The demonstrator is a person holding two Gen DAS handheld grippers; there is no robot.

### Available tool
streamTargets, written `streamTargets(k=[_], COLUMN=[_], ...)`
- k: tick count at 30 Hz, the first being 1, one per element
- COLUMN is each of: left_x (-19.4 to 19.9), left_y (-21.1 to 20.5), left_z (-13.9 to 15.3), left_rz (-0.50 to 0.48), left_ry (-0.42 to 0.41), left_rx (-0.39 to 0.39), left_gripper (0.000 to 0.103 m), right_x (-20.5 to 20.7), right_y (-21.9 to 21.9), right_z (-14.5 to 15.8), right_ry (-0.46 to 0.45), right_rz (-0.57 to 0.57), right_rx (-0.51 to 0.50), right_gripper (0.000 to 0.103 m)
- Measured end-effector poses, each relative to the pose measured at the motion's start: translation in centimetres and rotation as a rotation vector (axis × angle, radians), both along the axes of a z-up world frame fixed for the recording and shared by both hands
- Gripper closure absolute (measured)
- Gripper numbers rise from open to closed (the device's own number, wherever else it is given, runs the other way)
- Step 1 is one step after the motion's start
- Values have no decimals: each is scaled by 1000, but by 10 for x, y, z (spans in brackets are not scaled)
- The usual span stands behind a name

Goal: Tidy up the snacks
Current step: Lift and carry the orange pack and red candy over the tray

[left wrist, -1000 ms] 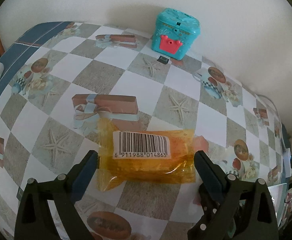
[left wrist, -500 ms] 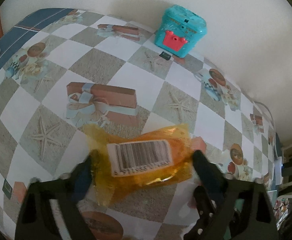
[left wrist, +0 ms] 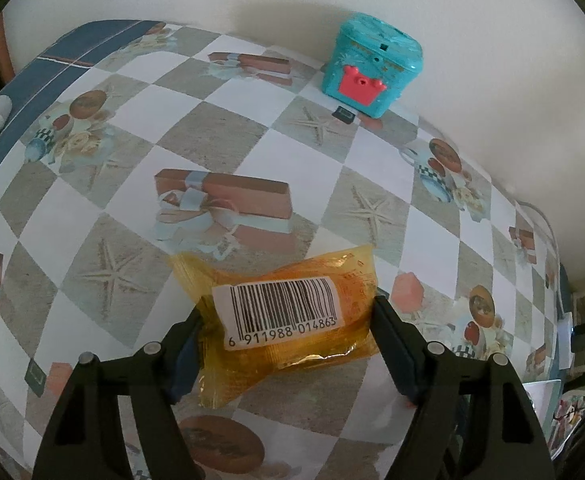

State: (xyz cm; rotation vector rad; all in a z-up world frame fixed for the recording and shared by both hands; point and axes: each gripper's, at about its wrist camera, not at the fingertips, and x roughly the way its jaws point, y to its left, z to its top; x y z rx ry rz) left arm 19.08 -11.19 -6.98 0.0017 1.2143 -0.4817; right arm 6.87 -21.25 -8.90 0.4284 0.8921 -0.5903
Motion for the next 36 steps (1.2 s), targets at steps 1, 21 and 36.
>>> streamTargets(k=[1, 21, 36], left_x=[1, -12, -60], left_y=[1, 17, 45], left_z=[1, 26, 92], left_rz=[2, 31, 45], left_ry=[-1, 37, -63], left_rx=[1, -15, -15], left_gripper=[25, 26, 26], right_x=[0, -20, -72], right_y=[-1, -4, 18], right_z=[0, 35, 104], right_ry=[-4, -29, -96], right_rz=[-1, -44, -45], right_rx=[6, 26, -24], right_gripper=[83, 83, 83])
